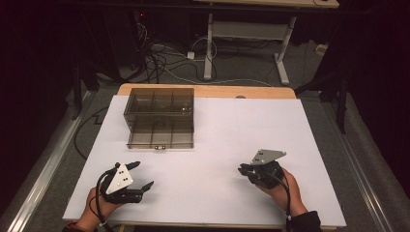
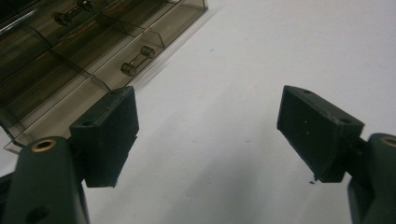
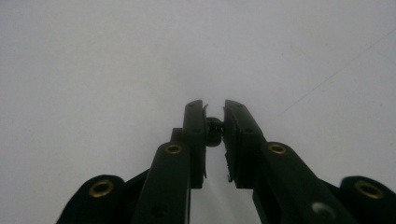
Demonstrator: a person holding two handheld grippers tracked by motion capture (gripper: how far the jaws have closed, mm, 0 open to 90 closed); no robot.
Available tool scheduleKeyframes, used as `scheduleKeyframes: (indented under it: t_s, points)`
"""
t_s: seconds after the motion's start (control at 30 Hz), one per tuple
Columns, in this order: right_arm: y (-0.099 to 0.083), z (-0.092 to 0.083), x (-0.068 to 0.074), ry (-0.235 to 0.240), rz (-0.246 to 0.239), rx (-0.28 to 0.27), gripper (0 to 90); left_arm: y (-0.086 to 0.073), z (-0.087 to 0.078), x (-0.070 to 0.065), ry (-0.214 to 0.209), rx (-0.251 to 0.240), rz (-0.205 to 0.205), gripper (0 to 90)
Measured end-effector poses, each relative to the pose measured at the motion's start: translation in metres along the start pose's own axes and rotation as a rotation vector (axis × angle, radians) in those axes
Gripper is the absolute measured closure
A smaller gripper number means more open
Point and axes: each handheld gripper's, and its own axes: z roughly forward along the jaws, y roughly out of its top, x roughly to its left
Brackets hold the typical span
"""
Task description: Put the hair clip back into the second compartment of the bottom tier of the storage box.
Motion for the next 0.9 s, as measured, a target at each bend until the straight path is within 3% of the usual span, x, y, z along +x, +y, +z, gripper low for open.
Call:
scheduleKeyframes:
  t_s: [0.37,0.9]
  points:
    - [0.015,0.004,-0.002,-0.017,0.005,-0.044,79.9,0.0,0.0,0.001,0.0,-0.003,-0.002,19.7]
    - [0.051,0.021,0.006,-0.008,-0.056,-0.099,80.1,0.0,0.001,0.0,-0.001,-0.002,0.0,19.7]
